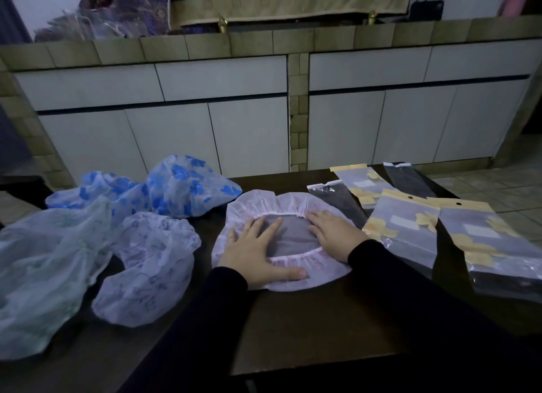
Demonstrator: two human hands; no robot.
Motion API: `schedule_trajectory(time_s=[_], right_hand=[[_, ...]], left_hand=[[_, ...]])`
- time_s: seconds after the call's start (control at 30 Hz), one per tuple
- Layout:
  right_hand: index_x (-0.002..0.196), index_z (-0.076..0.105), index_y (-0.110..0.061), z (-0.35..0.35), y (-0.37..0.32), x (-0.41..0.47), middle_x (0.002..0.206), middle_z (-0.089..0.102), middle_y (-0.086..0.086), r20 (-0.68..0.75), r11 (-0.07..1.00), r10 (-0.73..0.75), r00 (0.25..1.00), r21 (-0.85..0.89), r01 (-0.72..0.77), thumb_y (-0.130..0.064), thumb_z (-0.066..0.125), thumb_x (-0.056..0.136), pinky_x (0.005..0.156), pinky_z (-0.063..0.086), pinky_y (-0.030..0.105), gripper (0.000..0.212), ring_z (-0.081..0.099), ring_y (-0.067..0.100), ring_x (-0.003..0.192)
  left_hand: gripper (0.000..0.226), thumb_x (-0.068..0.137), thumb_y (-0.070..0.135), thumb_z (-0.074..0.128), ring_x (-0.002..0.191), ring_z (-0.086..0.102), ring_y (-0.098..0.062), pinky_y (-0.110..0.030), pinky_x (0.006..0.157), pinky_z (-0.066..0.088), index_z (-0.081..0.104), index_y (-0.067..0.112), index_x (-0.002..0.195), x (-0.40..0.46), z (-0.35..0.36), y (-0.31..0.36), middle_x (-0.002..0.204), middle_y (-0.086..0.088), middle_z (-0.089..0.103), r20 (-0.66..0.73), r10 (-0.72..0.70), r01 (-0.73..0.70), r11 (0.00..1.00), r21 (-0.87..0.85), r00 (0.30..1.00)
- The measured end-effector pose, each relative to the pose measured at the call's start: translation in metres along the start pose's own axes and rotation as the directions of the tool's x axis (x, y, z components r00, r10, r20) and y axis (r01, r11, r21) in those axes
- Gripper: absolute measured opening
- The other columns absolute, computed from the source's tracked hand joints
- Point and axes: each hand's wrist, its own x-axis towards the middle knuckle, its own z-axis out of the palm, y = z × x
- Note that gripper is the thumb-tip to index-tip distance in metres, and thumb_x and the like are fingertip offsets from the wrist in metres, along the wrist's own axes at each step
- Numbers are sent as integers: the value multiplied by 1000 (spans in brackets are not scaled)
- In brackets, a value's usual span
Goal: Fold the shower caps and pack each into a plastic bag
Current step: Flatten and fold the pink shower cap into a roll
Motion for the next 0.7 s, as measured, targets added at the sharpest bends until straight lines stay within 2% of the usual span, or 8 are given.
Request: schedule_trajectory(time_s=[0.07, 0.13, 0.23, 0.33, 0.43, 0.53, 0.63, 0.7], right_hand=[[147, 31, -19, 2, -3, 4, 152, 33, 5, 3, 999, 35, 999, -37, -35, -27, 34, 102, 115, 27, 39, 46, 33, 21, 139], [136, 45, -21, 1, -11, 10, 137, 49, 7, -19, 995, 78, 997, -59, -79, -26, 44, 96, 103, 42, 40, 40, 50, 24, 121], [122, 57, -14, -16, -34, 16, 117, 61, 8, -79, 998, 56, 995, -34, -58, -22, 52, 90, 89, 51, 37, 33, 61, 24, 102], [124, 58, -14, -35, -64, 28, 125, 58, 9, -187, 995, -88, 978, -53, 79, -16, 47, 92, 97, 45, 39, 34, 57, 27, 110], [130, 54, -21, -39, -81, 47, 130, 54, 6, -141, 984, -179, 974, -15, 178, -21, 44, 96, 99, 42, 38, 36, 54, 25, 112], [132, 53, -25, -31, -84, 61, 130, 51, 3, -175, 970, -243, 954, -17, 244, -23, 42, 98, 95, 45, 39, 36, 52, 22, 113], [138, 44, -28, -27, -80, 72, 140, 43, -2, -306, 955, -289, 907, -29, 294, -28, 43, 97, 102, 38, 41, 42, 40, 20, 127], [141, 40, -32, -29, -79, 77, 145, 40, -5, -275, 949, -309, 910, -26, 314, -34, 42, 97, 104, 29, 43, 44, 33, 19, 132]], left_hand=[[105, 65, 86, 50, 148, -5, -17, -49, 117, -7, 2, 45, 149, -2, -3, 2, 161, 8, -5, -36, 18, -19, 1000, -25, 999], [91, 75, 79, 47, 148, 4, -17, -49, 118, -2, 12, 40, 150, -1, -6, 4, 161, 7, 6, -173, 11, -19, 999, -47, 985], [69, 91, 59, 43, 142, 24, -21, -54, 116, 13, 26, 25, 148, 5, -9, 8, 155, 1, 27, -430, -190, 156, 981, -112, 883], [63, 93, 47, 42, 129, 40, -31, -57, 109, 26, 29, 14, 144, 15, -8, 7, 144, -8, 41, -432, -443, 396, 897, -199, 786], [48, 95, 44, 41, 119, 47, -33, -55, 104, 31, 44, 11, 129, 23, -8, 0, 128, -12, 54, -353, -536, 501, 844, -191, 767], [28, 93, 39, 47, 111, 51, -28, -52, 101, 35, 52, 17, 110, 26, -10, -9, 114, -7, 59, -350, -500, 468, 866, -178, 792], [34, 91, 30, 53, 114, 52, -25, -50, 102, 36, 48, 21, 123, 24, -13, -13, 122, -3, 54, -384, -391, 348, 920, -179, 837], [42, 88, 24, 57, 115, 52, -22, -50, 103, 37, 44, 24, 128, 23, -16, -13, 127, -1, 50, -407, -310, 252, 949, -191, 859]])
